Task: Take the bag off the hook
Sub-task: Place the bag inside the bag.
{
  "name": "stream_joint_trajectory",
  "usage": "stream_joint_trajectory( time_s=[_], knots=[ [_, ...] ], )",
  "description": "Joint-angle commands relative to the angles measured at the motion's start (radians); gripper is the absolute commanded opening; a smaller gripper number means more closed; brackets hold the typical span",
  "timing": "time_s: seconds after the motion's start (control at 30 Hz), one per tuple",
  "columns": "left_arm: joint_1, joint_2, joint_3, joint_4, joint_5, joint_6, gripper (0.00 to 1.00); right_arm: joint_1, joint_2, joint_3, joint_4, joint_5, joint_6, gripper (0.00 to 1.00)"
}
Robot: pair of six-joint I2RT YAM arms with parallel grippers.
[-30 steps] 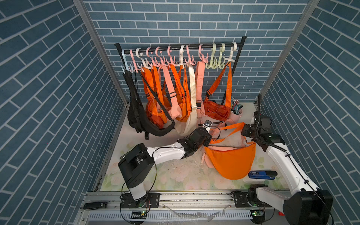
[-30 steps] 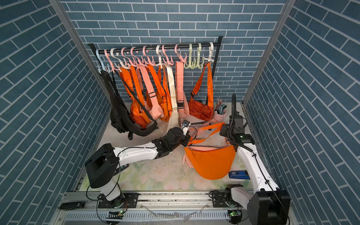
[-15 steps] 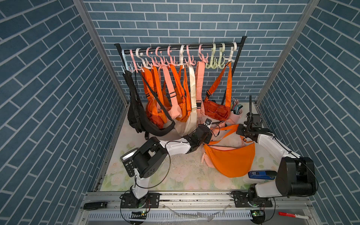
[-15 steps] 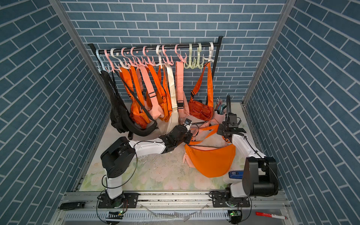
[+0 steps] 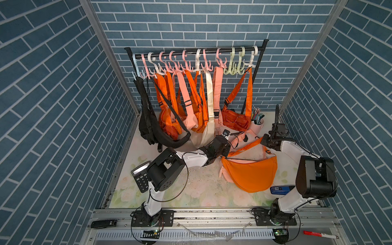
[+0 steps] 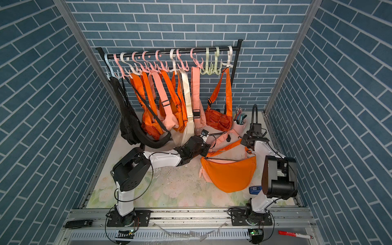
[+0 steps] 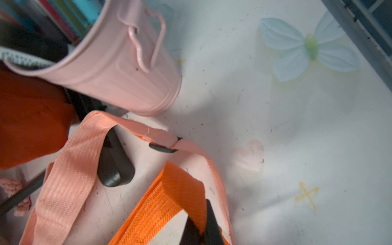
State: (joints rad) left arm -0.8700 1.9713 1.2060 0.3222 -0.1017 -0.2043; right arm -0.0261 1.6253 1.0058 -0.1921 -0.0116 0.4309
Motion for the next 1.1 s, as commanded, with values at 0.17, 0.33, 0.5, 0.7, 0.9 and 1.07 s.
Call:
stream_joint_trajectory(
  time_s=[0.17,0.33,0.5,0.7,0.9,1.07],
  knots=[
    [0.005,-0.017,-0.038,0.106,0.052,-0.004,0.69,-0.020,0.106,0.099,0.050,-0.070,0.057,0.00],
    [0.005,-0.069,-0.057,0.107,0.021,-0.001,0.79,-0.034,0.157,0.133,0.068,-0.163,0.084,0.15],
    [0.005,-0.170,-0.083,0.063,-0.015,-0.007,0.99,-0.036,0.152,0.131,0.052,-0.211,0.098,0.46],
    [0.003,-0.341,-0.148,0.047,-0.036,-0.012,0.99,-0.037,0.035,0.090,0.032,-0.211,0.099,0.59],
    [0.011,-0.459,-0.098,-0.108,-0.052,0.067,0.99,-0.037,-0.088,0.133,-0.076,-0.193,0.046,0.64],
    [0.018,-0.548,-0.079,-0.189,-0.057,0.095,0.99,-0.036,-0.210,0.140,-0.124,-0.199,0.031,0.67]
  ],
)
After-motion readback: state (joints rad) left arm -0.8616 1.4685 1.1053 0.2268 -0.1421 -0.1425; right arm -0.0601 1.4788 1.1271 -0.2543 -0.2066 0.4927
